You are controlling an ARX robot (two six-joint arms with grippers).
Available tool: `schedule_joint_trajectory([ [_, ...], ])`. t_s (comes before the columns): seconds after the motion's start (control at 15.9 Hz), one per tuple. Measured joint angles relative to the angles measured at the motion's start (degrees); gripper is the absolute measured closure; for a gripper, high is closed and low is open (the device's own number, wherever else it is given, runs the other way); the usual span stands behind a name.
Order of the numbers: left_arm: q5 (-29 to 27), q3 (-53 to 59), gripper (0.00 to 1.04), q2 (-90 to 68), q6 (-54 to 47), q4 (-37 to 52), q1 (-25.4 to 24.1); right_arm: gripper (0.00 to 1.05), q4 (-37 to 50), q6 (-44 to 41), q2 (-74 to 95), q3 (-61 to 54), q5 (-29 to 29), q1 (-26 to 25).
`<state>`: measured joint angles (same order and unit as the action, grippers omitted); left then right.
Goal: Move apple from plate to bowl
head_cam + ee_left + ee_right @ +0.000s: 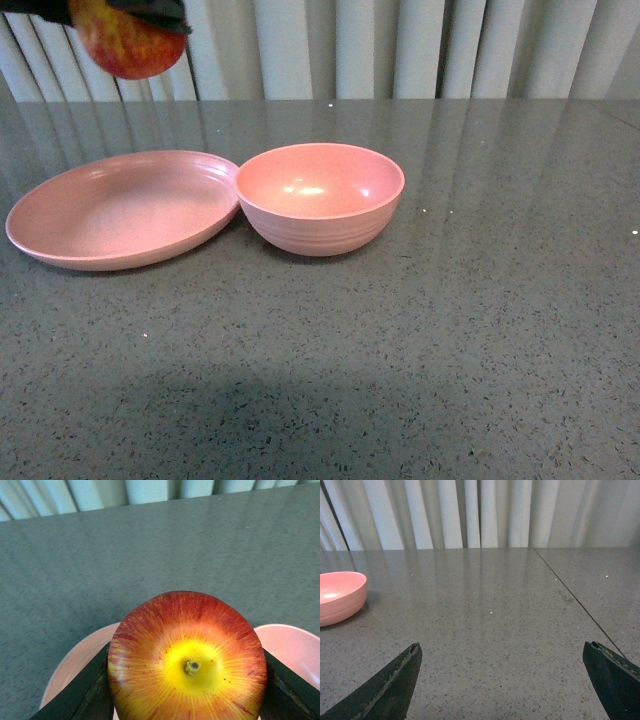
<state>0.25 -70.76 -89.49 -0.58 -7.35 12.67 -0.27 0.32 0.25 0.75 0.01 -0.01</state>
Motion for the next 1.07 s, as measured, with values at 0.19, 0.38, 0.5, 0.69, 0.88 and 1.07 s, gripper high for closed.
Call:
schedule_joint_trajectory([
  [0.19, 0.15, -1.51, 0.36, -0.04, -0.33, -0.22, 5.84, 0.07, 0.0, 0.0, 0.0, 0.0, 0.0, 0.0],
  [0.38, -0.48, -3.74, 0.36, -2.43, -0.31, 0.22, 10.32, 0.07, 0.0, 0.02, 0.0, 0.0, 0.0, 0.0],
  [0.5, -0.48, -3.76, 0.36, -5.99, 0.17, 0.24, 12.33, 0.07, 0.02, 0.0, 0.0, 0.0, -0.02, 0.0],
  [0.69, -0.48, -3.76, 0.37, -9.66, 0.72, 0.85, 13.92, 0.07, 0.0, 0.02, 0.0, 0.0, 0.0, 0.0],
  [0.88, -0.7, -3.76, 0.37, -13.07, 2.12, 1.88, 14.32, 0.07, 0.0, 0.0, 0.0, 0.0, 0.0, 0.0],
  [1.07, -0.68, -3.76, 0.37, -15.21, 2.75, 2.25, 14.32, 0.07, 0.0, 0.0, 0.0, 0.0, 0.0, 0.0],
])
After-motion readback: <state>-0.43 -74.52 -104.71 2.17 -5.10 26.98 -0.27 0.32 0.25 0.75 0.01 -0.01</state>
